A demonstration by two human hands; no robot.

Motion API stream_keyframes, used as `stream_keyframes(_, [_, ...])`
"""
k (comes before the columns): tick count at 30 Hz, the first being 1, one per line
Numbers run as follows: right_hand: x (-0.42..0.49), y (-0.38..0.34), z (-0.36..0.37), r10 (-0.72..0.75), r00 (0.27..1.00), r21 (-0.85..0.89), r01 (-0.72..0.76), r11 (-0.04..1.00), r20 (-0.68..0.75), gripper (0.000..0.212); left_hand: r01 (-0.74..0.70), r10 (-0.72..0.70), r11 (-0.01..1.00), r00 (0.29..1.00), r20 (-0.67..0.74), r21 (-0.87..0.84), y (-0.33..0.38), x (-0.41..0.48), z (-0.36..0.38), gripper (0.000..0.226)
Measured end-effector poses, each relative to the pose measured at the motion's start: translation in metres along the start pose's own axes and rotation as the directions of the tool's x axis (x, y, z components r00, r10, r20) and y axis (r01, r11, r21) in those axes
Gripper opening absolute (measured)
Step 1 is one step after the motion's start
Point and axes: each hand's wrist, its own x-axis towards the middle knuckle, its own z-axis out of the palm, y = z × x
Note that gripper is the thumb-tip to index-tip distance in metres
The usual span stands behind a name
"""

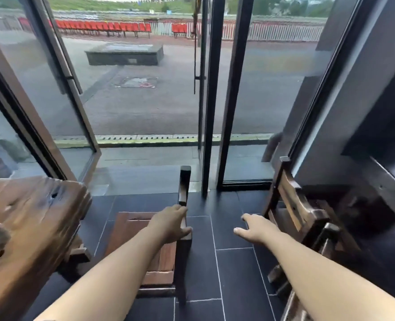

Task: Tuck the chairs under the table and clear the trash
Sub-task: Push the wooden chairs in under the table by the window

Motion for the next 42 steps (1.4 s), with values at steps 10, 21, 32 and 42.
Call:
stream_keyframes(10, [0.012, 0.051, -0.004, 0.294, 0.955, 0.163, -0.286, 0.944, -0.031, 0.071, -0.337, 0.330, 0.937, 0.940, 0.084, 0.091, 0.022, 0.121, -0.017, 0.069])
stream_keyframes(21, [0.035, 0.175, -0.018, 0.513, 0.856, 0.372, -0.458, 0.808, -0.062, 0.071, -0.567, 0.547, 0.813, 0.822, 0.158, 0.136, 0.167, 0.248, 0.002, 0.068])
stream_keyframes(32, [-0.031, 0.270, 0.015, 0.768, 0.640, 0.581, -0.635, 0.510, 0.026, 0.066, -0.844, 0.788, 0.521, 0.532, 0.310, 0.124, 0.340, 0.293, 0.045, 0.069])
stream_keyframes(42, [-0.082, 0.285, 0.058, 0.933, 0.290, 0.705, -0.707, 0.058, 0.214, 0.073, -0.992, 0.868, 0.114, 0.122, 0.481, 0.047, 0.460, 0.304, 0.095, 0.069])
